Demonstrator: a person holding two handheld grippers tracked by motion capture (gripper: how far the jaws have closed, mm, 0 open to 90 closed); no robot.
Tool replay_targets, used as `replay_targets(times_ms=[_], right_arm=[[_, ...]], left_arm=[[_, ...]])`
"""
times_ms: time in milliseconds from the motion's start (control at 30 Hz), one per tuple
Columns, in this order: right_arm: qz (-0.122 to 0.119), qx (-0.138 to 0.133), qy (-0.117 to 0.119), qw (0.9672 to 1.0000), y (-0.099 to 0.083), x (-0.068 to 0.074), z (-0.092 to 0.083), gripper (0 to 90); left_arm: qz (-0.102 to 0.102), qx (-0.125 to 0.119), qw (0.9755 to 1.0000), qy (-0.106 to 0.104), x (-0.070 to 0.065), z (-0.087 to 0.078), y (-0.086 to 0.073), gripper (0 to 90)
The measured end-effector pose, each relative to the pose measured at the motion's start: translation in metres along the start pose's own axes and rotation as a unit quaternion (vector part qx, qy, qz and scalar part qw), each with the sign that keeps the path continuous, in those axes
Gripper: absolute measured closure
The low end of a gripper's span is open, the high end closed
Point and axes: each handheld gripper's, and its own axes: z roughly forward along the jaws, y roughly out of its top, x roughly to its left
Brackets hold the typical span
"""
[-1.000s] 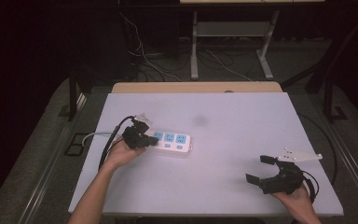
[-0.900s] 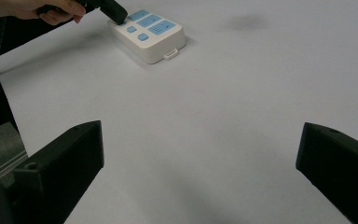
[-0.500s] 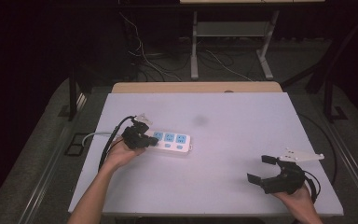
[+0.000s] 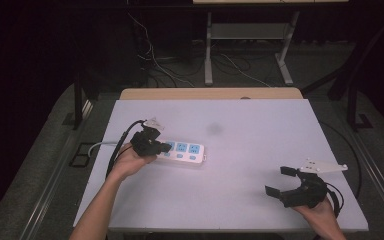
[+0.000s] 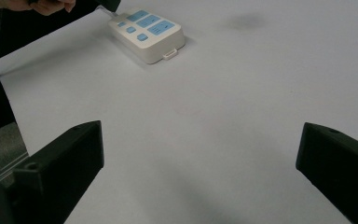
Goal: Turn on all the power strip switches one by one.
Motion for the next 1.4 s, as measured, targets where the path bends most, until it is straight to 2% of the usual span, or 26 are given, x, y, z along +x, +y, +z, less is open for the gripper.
replay_targets(times_ms=[200, 567, 1167, 1400], right_arm=[[0.0, 0.0, 0.001, 1.0, 0.0, 0.0, 0.0, 0.6], [0.0, 0.001, 0.001, 1.0, 0.0, 0.0, 0.0, 0.6], [-0.003, 0.002, 0.002, 1.0, 0.0, 0.001, 0.001, 0.6], [-0.004, 0.003, 0.002, 1.0, 0.0, 0.001, 0.001, 0.6]], left_arm=[[0.008, 0.001, 1.0, -0.004, -0.004, -0.002, 0.007, 89.6], [0.015, 0.004, 0.9998, -0.011, -0.011, 0.005, 0.016, 89.5], [0.023, 0.023, 0.9993, -0.016, -0.014, 0.021, 0.016, 89.5], [0.02, 0.027, 0.9993, -0.019, -0.014, 0.029, 0.013, 89.5]])
